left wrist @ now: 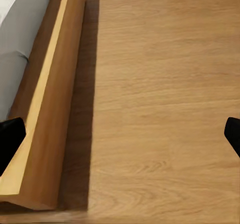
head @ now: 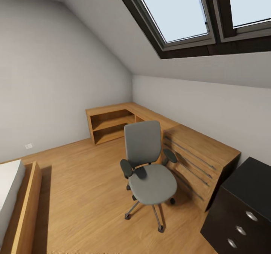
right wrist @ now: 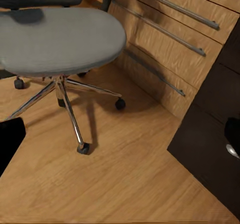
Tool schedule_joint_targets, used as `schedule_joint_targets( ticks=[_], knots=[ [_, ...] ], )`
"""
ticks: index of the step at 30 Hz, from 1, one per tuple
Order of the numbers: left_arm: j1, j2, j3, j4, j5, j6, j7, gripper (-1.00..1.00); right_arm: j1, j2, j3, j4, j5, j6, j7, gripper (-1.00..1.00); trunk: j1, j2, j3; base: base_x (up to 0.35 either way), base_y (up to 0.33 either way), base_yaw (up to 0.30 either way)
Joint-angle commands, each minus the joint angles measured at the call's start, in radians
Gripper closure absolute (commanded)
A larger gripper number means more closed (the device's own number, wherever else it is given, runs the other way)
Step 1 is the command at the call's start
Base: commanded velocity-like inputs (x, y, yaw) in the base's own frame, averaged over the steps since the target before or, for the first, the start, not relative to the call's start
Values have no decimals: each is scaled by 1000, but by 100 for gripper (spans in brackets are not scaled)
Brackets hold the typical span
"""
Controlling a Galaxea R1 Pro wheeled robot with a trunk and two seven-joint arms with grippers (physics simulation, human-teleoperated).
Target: In the bedroom, organize the workspace by keeping the computer under the desk, ensuring the monitor is on the desk, placing the keyboard on the desk next to the monitor, placing the mouse on the desk next to the keyboard, moving the folder from the swivel chair onto the desk next to the mouse, stacking the notebook on top of the folder with the pen on top of the notebook, and positioning the swivel chair next to the desk.
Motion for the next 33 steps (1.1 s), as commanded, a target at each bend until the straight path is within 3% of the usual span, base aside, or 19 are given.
schedule_joint_targets(
  ticks=[1, 7, 12, 26, 33],
  knots=[
    [0, 0, 0, -1, -9, -1, 9, -100, 17, -5, 4, 3, 9, -1, -10, -100, 0, -1, -2, 0, 0, 288],
    [0, -2, -27, -1, -9, -1, 9, -100, 93, -13, 4, 17, 7, -1, -10, -100, 0, -1, -1, 0, 0, 243],
    [0, -2, -55, -1, -8, -1, 10, -100, 104, -17, 5, 14, 8, -1, -9, -100, 0, -1, 2, 0, 0, 55],
    [0, -2, -63, -1, -8, -1, 10, -100, 106, -23, 7, 19, 10, -1, 1, -100, 0, -1, 13, 0, 0, 4],
    [0, -2, -65, -1, -7, -1, 10, -100, 105, -45, 19, -16, 10, 118, 41, -100, 0, -1, 14, 0, 0, 0]
  ],
)
